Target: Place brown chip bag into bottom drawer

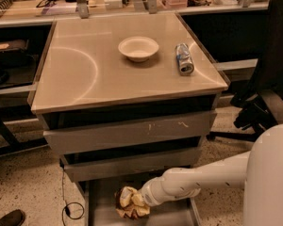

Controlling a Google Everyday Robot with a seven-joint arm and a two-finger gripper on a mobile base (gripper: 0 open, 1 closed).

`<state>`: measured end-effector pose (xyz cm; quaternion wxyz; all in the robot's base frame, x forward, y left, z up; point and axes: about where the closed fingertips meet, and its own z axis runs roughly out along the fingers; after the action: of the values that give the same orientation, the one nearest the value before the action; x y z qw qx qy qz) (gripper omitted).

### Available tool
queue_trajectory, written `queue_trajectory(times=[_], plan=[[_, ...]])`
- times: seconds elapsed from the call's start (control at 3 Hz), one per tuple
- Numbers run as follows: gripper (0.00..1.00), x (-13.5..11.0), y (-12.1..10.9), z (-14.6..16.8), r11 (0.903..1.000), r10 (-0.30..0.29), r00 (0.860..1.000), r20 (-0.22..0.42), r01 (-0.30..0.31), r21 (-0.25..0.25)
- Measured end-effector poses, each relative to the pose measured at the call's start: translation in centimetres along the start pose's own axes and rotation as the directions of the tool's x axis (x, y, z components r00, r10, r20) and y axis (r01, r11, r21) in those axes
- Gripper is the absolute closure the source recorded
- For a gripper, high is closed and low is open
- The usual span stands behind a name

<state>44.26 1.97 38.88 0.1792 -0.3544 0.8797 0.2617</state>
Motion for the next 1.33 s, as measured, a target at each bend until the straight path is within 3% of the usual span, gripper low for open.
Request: queue_trajectory(times=[0.67, 1.33], plan=[[1.0, -1.2, -3.3, 2.4, 0.9941, 0.039, 0.991, 0.126, -0.051, 0.096], [1.0, -2.0, -6.4, 4.9, 0.9894, 0.051, 0.982, 0.181, -0.075, 0.124]])
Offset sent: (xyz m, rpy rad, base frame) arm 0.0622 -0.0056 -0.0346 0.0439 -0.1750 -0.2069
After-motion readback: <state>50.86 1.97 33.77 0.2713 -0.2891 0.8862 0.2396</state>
